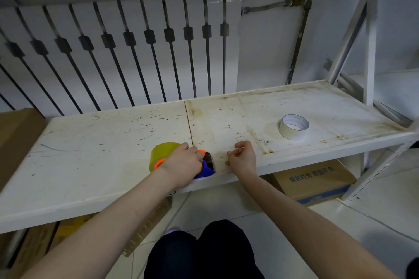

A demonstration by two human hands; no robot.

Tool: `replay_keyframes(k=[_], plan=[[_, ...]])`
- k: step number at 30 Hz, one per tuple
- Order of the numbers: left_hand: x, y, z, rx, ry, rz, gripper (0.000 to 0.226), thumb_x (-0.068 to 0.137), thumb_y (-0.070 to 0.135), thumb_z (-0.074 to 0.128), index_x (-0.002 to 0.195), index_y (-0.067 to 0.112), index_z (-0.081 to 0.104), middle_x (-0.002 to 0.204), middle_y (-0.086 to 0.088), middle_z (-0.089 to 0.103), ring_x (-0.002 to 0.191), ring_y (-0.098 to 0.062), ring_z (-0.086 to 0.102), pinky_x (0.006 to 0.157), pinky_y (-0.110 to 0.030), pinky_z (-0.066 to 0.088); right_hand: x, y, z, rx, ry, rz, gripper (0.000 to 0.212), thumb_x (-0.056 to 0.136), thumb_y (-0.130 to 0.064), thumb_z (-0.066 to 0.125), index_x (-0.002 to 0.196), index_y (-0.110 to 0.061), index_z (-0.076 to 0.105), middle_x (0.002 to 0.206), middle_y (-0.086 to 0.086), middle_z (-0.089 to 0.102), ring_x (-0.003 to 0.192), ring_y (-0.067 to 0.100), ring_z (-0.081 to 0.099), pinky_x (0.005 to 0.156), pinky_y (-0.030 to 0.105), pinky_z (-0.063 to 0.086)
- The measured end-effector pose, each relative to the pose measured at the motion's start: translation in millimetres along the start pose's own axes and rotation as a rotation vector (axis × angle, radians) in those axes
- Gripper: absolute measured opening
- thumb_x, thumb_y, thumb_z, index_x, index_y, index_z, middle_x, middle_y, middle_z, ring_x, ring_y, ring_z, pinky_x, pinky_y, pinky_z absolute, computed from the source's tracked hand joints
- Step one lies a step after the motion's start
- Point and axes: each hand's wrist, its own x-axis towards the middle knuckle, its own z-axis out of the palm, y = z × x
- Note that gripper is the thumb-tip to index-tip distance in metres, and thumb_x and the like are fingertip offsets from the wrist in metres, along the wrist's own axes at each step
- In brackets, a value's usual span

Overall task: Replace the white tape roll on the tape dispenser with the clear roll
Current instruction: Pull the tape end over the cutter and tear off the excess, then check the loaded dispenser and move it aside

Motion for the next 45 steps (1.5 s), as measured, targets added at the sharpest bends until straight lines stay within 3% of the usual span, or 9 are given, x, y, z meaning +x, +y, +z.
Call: replay_keyframes(k=[6,10,14,22,28,31,35,40,45], plan=[[-5.4,6.0,11.6,-0.032,0.07,-0.056,0.026,0.084,0.011,0.049,0.108,0.01,0.06,0.107,-0.009,0.058,0.102,-0.027,0.051,0.098,-0.038,0.036,0.7,1.3,-4.7,0.023,0.022,0.02,0.019,0.091,0.001,0.051,0.104,-0.012,0.046,0.079,0.003,0.052,0.065,0.019,0.061,0.063,0.026,0.053],[-3.5,2.7,3.1,-0.302,0.114,-0.194,0.025,0.082,0.013,0.051,0.105,0.011,0.059,0.107,-0.008,0.057,0.098,-0.023,0.053,0.082,-0.032,0.045,0.7,-1.0,-8.7,0.009,0.035,-0.001,0.022,0.089,-0.004,0.055,0.108,-0.011,0.047,0.076,0.001,0.053,0.075,0.027,0.065,0.073,0.034,0.054],[4.2,0.8,-10.4,-0.479,0.122,-0.301,0.033,0.077,0.019,0.052,0.109,0.011,0.056,0.11,-0.01,0.055,0.097,-0.025,0.055,0.074,-0.032,0.051,0.8,-2.4,-13.3,0.046,0.037,0.012,0.024,0.089,-0.003,0.057,0.108,-0.012,0.045,0.078,0.001,0.051,0.069,0.019,0.06,0.064,0.026,0.055],[21.1,8.7,-20.0,-0.297,-0.03,-0.396,0.058,0.073,0.056,0.059,0.113,0.013,0.057,0.112,-0.01,0.058,0.106,-0.028,0.052,0.084,-0.035,0.042,4.5,-1.7,-16.8,0.002,0.004,0.056,0.022,0.089,-0.004,0.055,0.106,-0.011,0.043,0.076,0.001,0.052,0.064,0.018,0.061,0.06,0.024,0.047],[43.4,16.6,-26.6,-0.343,-0.059,-0.375,0.04,0.071,0.048,0.061,0.096,0.017,0.062,0.105,-0.005,0.063,0.104,-0.026,0.056,0.094,-0.041,0.033,9.6,-8.2,-21.9,-0.153,-0.056,0.044,0.028,0.088,-0.007,0.054,0.113,-0.01,0.042,0.078,0.0,0.052,0.088,0.031,0.065,0.066,0.031,0.048],[44.4,11.5,-27.4,-0.406,-0.031,-0.37,0.041,0.065,0.049,0.066,0.091,0.018,0.062,0.096,-0.003,0.063,0.096,-0.025,0.06,0.082,-0.036,0.035,9.2,-11.5,-27.9,-0.131,-0.067,0.054,0.035,0.087,-0.009,0.058,0.117,-0.008,0.04,0.084,0.004,0.056,0.085,0.028,0.066,0.062,0.027,0.047],[36.4,0.1,-29.1,-0.543,0.039,-0.379,0.052,0.059,0.055,0.071,0.096,0.02,0.062,0.097,0.0,0.063,0.093,-0.022,0.06,0.075,-0.032,0.043,3.7,-18.1,-36.8,-0.039,-0.071,0.054,0.042,0.088,-0.009,0.06,0.122,-0.006,0.035,0.088,0.008,0.059,0.063,0.011,0.061,0.053,0.02,0.04],[16.4,-10.1,-35.9,-0.721,0.143,-0.393,0.078,0.06,0.052,0.075,0.127,0.019,0.052,0.121,-0.001,0.058,0.111,-0.022,0.055,0.089,-0.037,0.049,-4.6,-39.1,-47.7,0.012,-0.098,-0.007,0.045,0.088,-0.009,0.061,0.125,-0.008,0.034,0.079,0.001,0.055,0.064,0.006,0.062,0.057,0.019,0.043],[-1.8,-12.4,-42.5,-0.794,0.303,-0.394,0.068,0.063,0.049,0.076,0.123,0.021,0.057,0.111,0.002,0.059,0.1,-0.016,0.054,0.08,-0.027,0.045,-17.5,-64.1,-52.7,0.018,-0.077,-0.153,0.048,0.086,-0.008,0.064,0.125,-0.009,0.036,0.077,0.001,0.056,0.063,0.007,0.064,0.071,0.03,0.054]])
